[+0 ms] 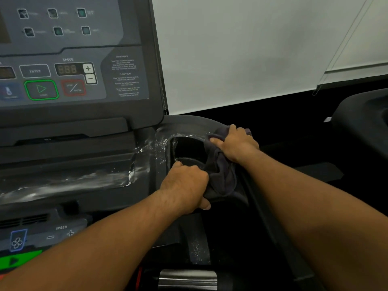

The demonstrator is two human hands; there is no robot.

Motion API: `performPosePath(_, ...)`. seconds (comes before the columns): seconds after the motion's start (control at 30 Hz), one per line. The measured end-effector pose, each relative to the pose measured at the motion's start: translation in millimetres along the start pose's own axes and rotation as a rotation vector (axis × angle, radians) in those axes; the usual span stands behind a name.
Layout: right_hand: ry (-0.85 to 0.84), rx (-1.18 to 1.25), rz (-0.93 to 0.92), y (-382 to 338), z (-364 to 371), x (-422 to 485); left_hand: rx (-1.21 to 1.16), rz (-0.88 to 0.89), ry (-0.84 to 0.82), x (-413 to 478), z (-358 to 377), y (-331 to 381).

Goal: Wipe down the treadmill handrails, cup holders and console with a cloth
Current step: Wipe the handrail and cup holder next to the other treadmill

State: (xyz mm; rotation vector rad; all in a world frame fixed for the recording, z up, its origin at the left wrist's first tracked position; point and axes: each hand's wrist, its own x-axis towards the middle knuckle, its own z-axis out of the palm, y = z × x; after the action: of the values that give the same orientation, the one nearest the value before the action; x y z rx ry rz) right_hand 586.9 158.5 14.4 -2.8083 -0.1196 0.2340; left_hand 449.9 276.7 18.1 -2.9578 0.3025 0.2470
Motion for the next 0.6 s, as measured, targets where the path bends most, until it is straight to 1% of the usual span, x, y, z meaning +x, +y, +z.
performPosePath(0.1, -0.042, -0.009, -0.093, 17, 2, -14, -0.024, 0.006, 0.000, -1, -3, -1)
performPosePath(0.17, -0.076, -0.063, -0.127, 28, 4, -33, -0.046, 0.010, 0.000, -3, -4, 0)
performPosePath(0.3, -0.074, -0.194, -0.208, 44, 8, -86, -0.068, 0.016, 0.027, -6, -6, 1)
performPosePath(0.37, -0.092, -0.212, -0.226, 51, 8, -101, -0.067, 0.019, 0.035, -6, -6, 1)
performPosePath(0.5, -0.058, -0.208, -0.208, 47, 11, -82, -0.030, 0.030, 0.040, -6, -7, 1)
performPosePath(0.6, -0.089, -0.167, -0.202, 35, 7, -50, -0.036, 0.018, 0.009, -6, -8, 2)
